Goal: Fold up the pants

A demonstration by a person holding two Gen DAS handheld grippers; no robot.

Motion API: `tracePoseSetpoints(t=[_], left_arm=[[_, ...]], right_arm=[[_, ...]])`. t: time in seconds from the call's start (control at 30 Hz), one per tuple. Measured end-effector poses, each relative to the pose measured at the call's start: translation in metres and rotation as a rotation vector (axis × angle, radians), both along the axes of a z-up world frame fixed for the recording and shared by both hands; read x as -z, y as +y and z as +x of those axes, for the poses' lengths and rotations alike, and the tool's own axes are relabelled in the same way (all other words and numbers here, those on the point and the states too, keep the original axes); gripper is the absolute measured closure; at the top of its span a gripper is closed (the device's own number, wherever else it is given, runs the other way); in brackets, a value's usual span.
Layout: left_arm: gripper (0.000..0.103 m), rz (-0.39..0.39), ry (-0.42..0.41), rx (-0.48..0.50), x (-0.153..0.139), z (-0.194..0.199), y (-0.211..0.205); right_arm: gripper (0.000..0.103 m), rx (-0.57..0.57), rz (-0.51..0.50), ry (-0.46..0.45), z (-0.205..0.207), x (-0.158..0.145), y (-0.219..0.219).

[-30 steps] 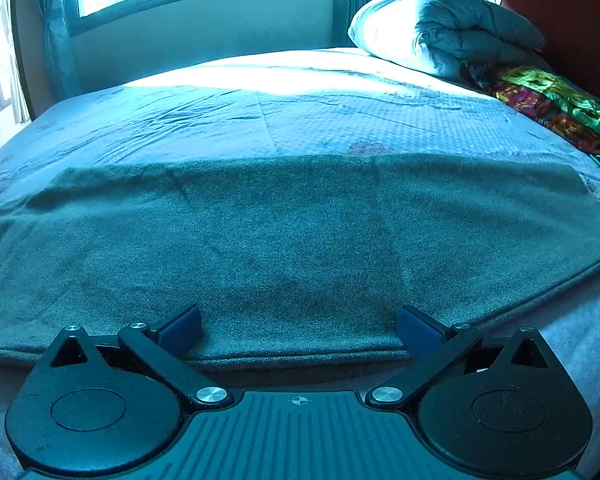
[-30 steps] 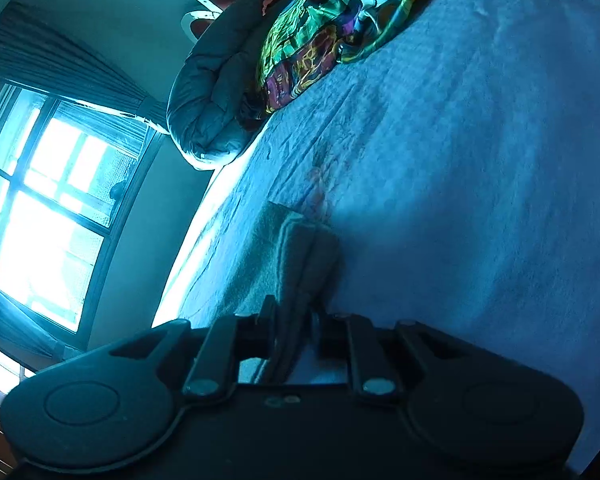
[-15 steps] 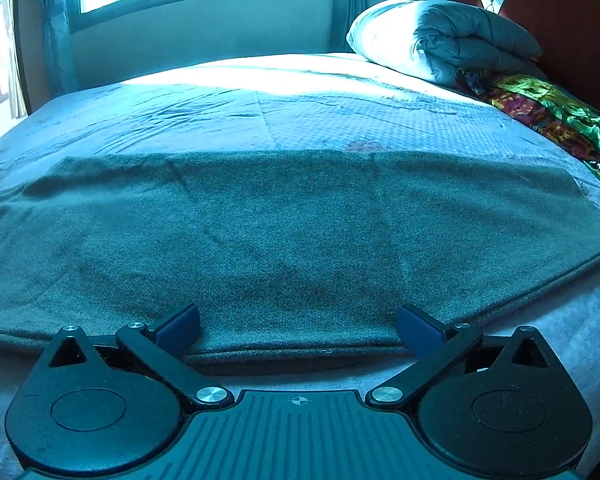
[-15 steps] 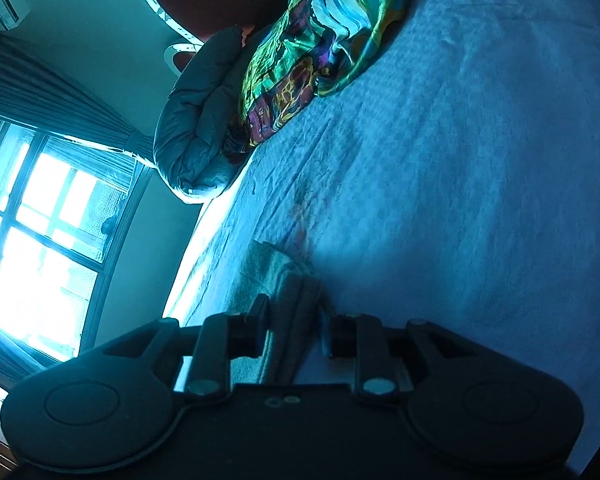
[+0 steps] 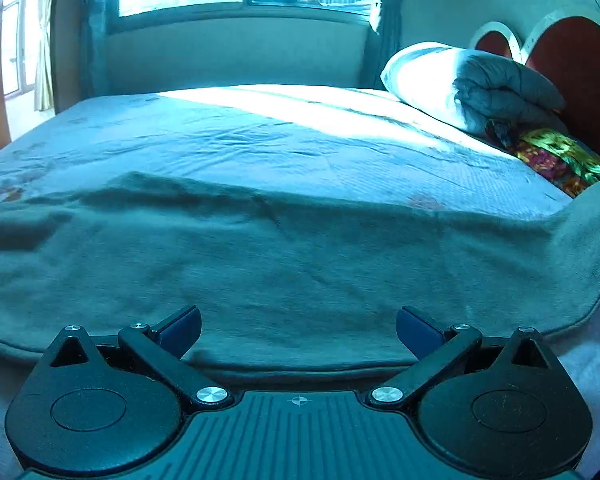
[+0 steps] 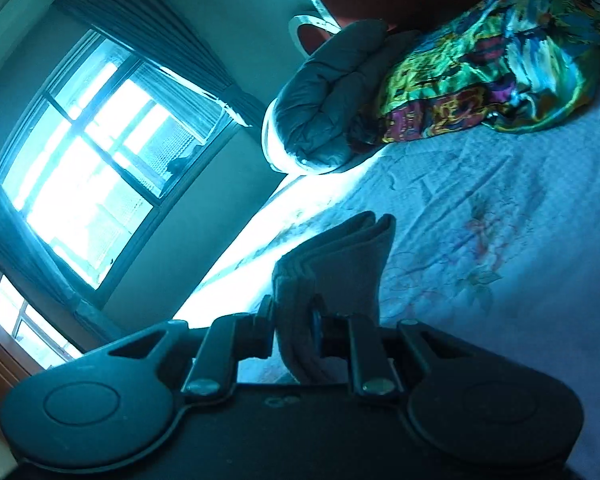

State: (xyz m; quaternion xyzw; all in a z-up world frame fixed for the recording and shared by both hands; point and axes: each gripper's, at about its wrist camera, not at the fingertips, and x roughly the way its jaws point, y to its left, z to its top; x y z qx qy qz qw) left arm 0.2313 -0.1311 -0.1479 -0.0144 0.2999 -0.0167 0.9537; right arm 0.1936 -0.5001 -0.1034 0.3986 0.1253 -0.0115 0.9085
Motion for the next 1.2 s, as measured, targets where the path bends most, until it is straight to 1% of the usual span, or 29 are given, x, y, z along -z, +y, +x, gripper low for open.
tracePoseSetpoints(t=[0.1, 0.13, 0.2, 0.23, 0.27, 0.3, 0.33, 0.37, 0.4, 0.43, 0.5, 0.53, 0.6, 0.67, 0.7, 0.73, 0.77, 0.8, 0.83, 0.87, 0.9, 0.93, 0.97, 1.0, 1.03, 1.1, 1.13, 1.17, 1.2], left_arm=[[0.000, 0.035, -0.017, -0.086, -0.008, -0.012, 0.074], [0.000, 0.045, -0.023, -0.121, -0.010, -0.018, 0.104], [0.000, 0.050, -0.035, -0.189, -0.013, -0.030, 0.147], [0.000, 0.044, -0.040, -0.228, -0.016, -0.039, 0.170], [0.000, 0.041, -0.042, -0.254, -0.016, -0.045, 0.185], [0.000, 0.041, -0.035, -0.283, -0.015, -0.052, 0.202], [0.000, 0.035, -0.029, -0.302, -0.012, -0.058, 0.215], [0.000, 0.029, -0.027, -0.321, -0.010, -0.063, 0.225], [0.000, 0.023, -0.023, -0.344, -0.007, -0.068, 0.236], [0.000, 0.014, -0.019, -0.363, -0.003, -0.071, 0.245], [0.000, -0.009, -0.014, -0.390, 0.002, -0.075, 0.259], [0.000, -0.025, -0.018, -0.398, 0.004, -0.077, 0.264], [0.000, -0.056, -0.022, -0.391, 0.007, -0.072, 0.266], [0.000, -0.111, -0.025, -0.333, 0.010, -0.067, 0.258], [0.000, -0.144, -0.030, -0.296, 0.009, -0.062, 0.252], [0.000, -0.178, -0.043, -0.243, 0.007, -0.057, 0.239], [0.000, -0.182, -0.051, -0.207, 0.005, -0.050, 0.228], [0.000, -0.175, -0.061, -0.162, 0.002, -0.041, 0.211], [0.000, -0.157, -0.064, -0.133, 0.000, -0.032, 0.197], [0.000, -0.136, -0.064, -0.115, -0.001, -0.023, 0.184], [0.000, -0.121, -0.065, -0.099, -0.001, -0.014, 0.174], [0.000, -0.107, -0.058, -0.085, 0.000, -0.002, 0.162], [0.000, -0.087, -0.038, -0.077, 0.003, 0.007, 0.152], [0.000, -0.048, 0.000, -0.070, 0.009, 0.015, 0.142], [0.000, 0.006, 0.074, -0.065, 0.018, 0.023, 0.131], [0.000, -0.016, 0.057, -0.067, 0.029, 0.017, 0.130], [0.000, -0.009, 0.049, -0.059, 0.030, 0.013, 0.129], [0.000, 0.004, 0.044, -0.053, 0.030, 0.011, 0.127], [0.000, 0.011, 0.040, -0.051, 0.030, 0.011, 0.125]], right_arm=[[0.094, -0.098, -0.056, -0.039, 0.015, -0.021, 0.059], [0.094, -0.134, -0.078, -0.045, 0.021, -0.025, 0.082], [0.094, -0.207, -0.127, -0.059, 0.031, -0.029, 0.130], [0.094, -0.259, -0.144, -0.063, 0.036, -0.028, 0.162], [0.094, -0.300, -0.153, -0.061, 0.040, -0.025, 0.187], [0.091, -0.353, -0.158, -0.064, 0.042, -0.018, 0.217], [0.085, -0.402, -0.157, -0.061, 0.044, -0.008, 0.243], [0.082, -0.463, -0.174, -0.044, 0.045, 0.003, 0.269], [0.070, -0.542, -0.205, 0.008, 0.048, 0.015, 0.294], [0.074, -0.587, -0.218, 0.053, 0.047, 0.023, 0.309], [0.075, -0.567, -0.203, 0.008, 0.035, 0.028, 0.312], [0.073, -0.544, -0.202, 0.011, 0.033, 0.028, 0.307], [0.073, -0.508, -0.182, 0.047, 0.038, 0.028, 0.292], [0.073, -0.473, -0.181, 0.059, 0.039, 0.026, 0.275], [0.073, -0.446, -0.178, 0.049, 0.038, 0.024, 0.267], [0.072, -0.422, -0.164, 0.041, 0.037, 0.023, 0.257], [0.071, -0.396, -0.156, 0.047, 0.037, 0.024, 0.249], [0.071, -0.367, -0.158, 0.072, 0.039, 0.029, 0.240], [0.071, -0.354, -0.159, 0.120, 0.046, 0.037, 0.233], [0.071, -0.358, -0.153, 0.219, 0.054, 0.049, 0.229], [0.073, -0.390, -0.136, 0.317, 0.063, 0.062, 0.226], [0.074, -0.437, -0.103, 0.320, 0.059, 0.075, 0.226], [0.074, -0.443, -0.099, 0.292, 0.054, 0.073, 0.221], [0.074, -0.437, -0.102, 0.281, 0.052, 0.069, 0.220], [0.071, -0.404, -0.101, 0.254, 0.047, 0.063, 0.214], [0.067, -0.319, -0.068, 0.156, 0.035, 0.052, 0.193], [0.065, -0.290, -0.050, 0.145, 0.033, 0.051, 0.182], [0.063, -0.274, -0.032, 0.168, 0.037, 0.054, 0.173], [0.057, -0.282, -0.012, 0.227, 0.044, 0.065, 0.164]])
